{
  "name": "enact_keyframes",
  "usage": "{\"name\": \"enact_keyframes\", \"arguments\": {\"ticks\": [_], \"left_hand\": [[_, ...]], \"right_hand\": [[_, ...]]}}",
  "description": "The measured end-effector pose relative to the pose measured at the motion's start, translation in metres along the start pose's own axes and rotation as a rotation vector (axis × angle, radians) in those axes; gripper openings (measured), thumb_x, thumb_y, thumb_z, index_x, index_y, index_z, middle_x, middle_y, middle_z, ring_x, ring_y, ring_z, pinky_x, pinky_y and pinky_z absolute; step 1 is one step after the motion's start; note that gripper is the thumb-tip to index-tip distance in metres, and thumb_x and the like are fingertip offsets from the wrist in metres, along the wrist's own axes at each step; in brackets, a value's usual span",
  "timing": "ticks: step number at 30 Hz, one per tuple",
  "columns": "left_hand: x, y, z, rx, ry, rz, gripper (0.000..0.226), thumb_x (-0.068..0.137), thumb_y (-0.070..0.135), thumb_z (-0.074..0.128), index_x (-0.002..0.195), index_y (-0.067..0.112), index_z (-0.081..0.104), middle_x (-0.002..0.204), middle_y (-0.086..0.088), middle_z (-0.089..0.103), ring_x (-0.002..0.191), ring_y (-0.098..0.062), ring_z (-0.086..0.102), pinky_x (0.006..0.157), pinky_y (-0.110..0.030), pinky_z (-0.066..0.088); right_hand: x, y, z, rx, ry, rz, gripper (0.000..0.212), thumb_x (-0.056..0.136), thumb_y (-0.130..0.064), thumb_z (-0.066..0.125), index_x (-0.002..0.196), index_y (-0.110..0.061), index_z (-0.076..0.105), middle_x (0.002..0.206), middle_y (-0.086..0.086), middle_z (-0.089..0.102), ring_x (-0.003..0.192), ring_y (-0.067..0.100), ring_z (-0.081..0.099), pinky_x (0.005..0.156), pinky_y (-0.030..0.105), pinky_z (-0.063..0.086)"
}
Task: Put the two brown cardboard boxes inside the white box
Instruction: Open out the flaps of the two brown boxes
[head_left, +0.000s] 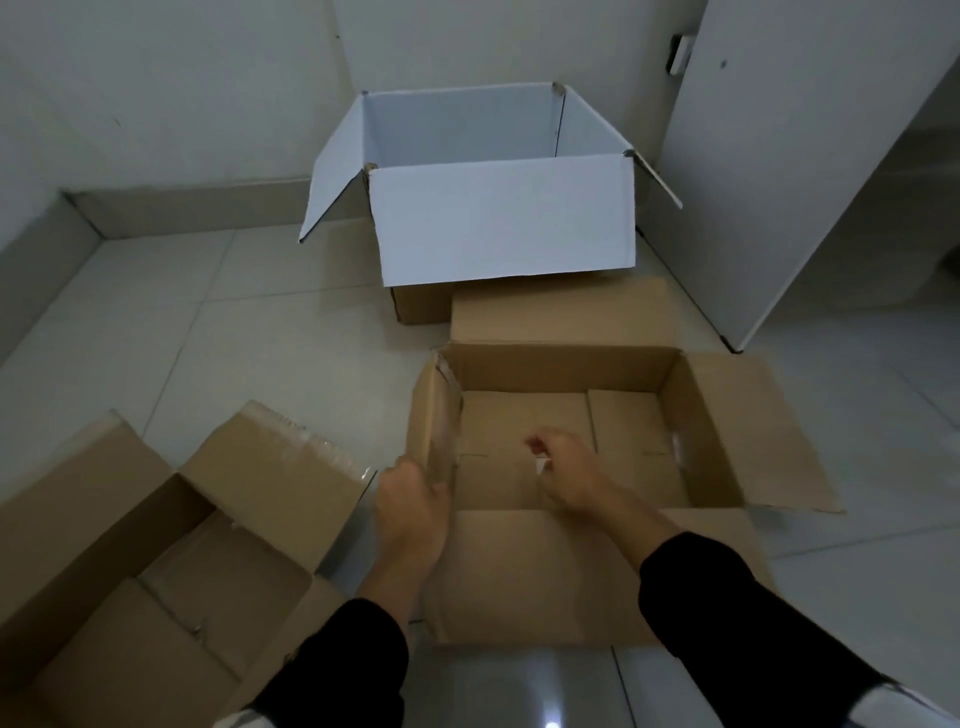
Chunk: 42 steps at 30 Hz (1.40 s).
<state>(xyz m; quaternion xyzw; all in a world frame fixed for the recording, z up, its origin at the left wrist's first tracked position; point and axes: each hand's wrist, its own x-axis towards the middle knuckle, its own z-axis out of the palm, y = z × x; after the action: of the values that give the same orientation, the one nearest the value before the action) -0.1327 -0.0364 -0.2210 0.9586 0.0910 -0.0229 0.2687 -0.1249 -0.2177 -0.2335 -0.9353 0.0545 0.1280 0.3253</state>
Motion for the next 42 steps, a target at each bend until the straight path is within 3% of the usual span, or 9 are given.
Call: {"name": "enact_keyframes", "arguments": {"ticks": [2, 5, 12, 15, 18, 24, 33, 39, 42], "left_hand": [[0.0, -0.006, -0.008, 0.015, 0.02, -0.022, 0.021, 0.084, 0.01, 0.055, 0.092, -0.009, 0.054, 0.1, -0.029, 0.062, 0.093, -0.042, 0.06, 0.075, -0.045, 0.05], [0.0, -0.019, -0.019, 0.03, 0.065, -0.054, 0.019, 0.086, 0.008, 0.053, 0.092, -0.01, 0.054, 0.099, -0.032, 0.063, 0.092, -0.044, 0.06, 0.073, -0.046, 0.05], [0.005, -0.025, -0.015, 0.247, 0.01, 0.166, 0.018, 0.087, 0.014, 0.05, 0.09, -0.002, 0.056, 0.097, -0.025, 0.065, 0.094, -0.038, 0.057, 0.075, -0.045, 0.048], [-0.001, -0.02, 0.001, 0.236, -0.02, 0.222, 0.028, 0.093, 0.02, 0.043, 0.108, -0.001, 0.054, 0.107, -0.023, 0.064, 0.099, -0.036, 0.056, 0.08, -0.043, 0.048], [-0.015, -0.011, 0.019, 0.1, -0.076, 0.196, 0.045, 0.096, 0.022, 0.038, 0.134, -0.001, 0.035, 0.119, -0.023, 0.058, 0.104, -0.036, 0.057, 0.083, -0.043, 0.05], [-0.018, -0.005, 0.027, 0.107, -0.152, 0.29, 0.053, 0.096, 0.028, 0.036, 0.138, -0.003, 0.028, 0.131, -0.023, 0.051, 0.112, -0.037, 0.054, 0.092, -0.044, 0.049], [-0.028, -0.042, -0.028, 0.184, -0.106, 0.345, 0.03, 0.089, 0.015, 0.046, 0.116, 0.005, 0.052, 0.115, -0.018, 0.058, 0.102, -0.034, 0.056, 0.086, -0.043, 0.049], [-0.074, -0.118, -0.077, 0.163, 0.021, 0.32, 0.039, 0.075, 0.023, 0.03, 0.091, -0.001, 0.056, 0.091, -0.021, 0.058, 0.085, -0.038, 0.055, 0.076, -0.046, 0.049], [-0.092, -0.16, -0.087, 0.241, -0.049, 0.206, 0.048, 0.083, 0.037, 0.027, 0.102, 0.002, 0.054, 0.101, -0.017, 0.057, 0.092, -0.032, 0.056, 0.08, -0.042, 0.05]], "right_hand": [[-0.022, 0.014, 0.0, -0.163, 0.04, -0.053, 0.023, 0.09, -0.016, 0.044, 0.108, -0.013, 0.058, 0.113, 0.01, 0.062, 0.105, 0.027, 0.057, 0.089, 0.038, 0.047], [-0.052, 0.034, 0.003, -0.355, 0.054, -0.131, 0.037, 0.095, -0.038, 0.031, 0.097, -0.017, 0.062, 0.101, 0.008, 0.065, 0.099, 0.025, 0.056, 0.086, 0.038, 0.042], [-0.063, 0.06, 0.002, -0.737, 0.262, -0.042, 0.063, 0.089, -0.054, 0.016, 0.077, -0.02, 0.068, 0.083, 0.006, 0.073, 0.091, 0.026, 0.06, 0.09, 0.044, 0.035], [-0.055, 0.072, -0.011, -0.739, 0.318, 0.091, 0.063, 0.089, -0.057, 0.018, 0.081, -0.019, 0.067, 0.088, 0.008, 0.071, 0.093, 0.028, 0.059, 0.093, 0.043, 0.031], [-0.051, 0.091, -0.026, -0.707, 0.32, 0.144, 0.063, 0.089, -0.057, 0.02, 0.089, -0.014, 0.066, 0.097, 0.013, 0.069, 0.099, 0.031, 0.058, 0.099, 0.045, 0.037], [-0.042, 0.103, -0.035, -0.614, 0.333, 0.149, 0.046, 0.097, -0.041, 0.029, 0.099, -0.008, 0.061, 0.107, 0.018, 0.065, 0.107, 0.033, 0.055, 0.11, 0.044, 0.029], [-0.056, 0.03, 0.005, -0.35, 0.236, -0.057, 0.031, 0.096, -0.039, 0.031, 0.099, -0.019, 0.055, 0.108, 0.004, 0.062, 0.102, 0.024, 0.055, 0.104, 0.046, 0.033], [-0.055, -0.065, 0.067, -0.214, 0.151, -0.327, 0.015, 0.089, -0.018, 0.047, 0.1, -0.011, 0.054, 0.106, 0.013, 0.058, 0.097, 0.033, 0.054, 0.081, 0.041, 0.044], [-0.054, -0.102, 0.093, -0.337, 0.201, -0.44, 0.02, 0.082, -0.014, 0.052, 0.101, -0.012, 0.055, 0.109, 0.013, 0.059, 0.103, 0.032, 0.053, 0.085, 0.043, 0.041]]}}
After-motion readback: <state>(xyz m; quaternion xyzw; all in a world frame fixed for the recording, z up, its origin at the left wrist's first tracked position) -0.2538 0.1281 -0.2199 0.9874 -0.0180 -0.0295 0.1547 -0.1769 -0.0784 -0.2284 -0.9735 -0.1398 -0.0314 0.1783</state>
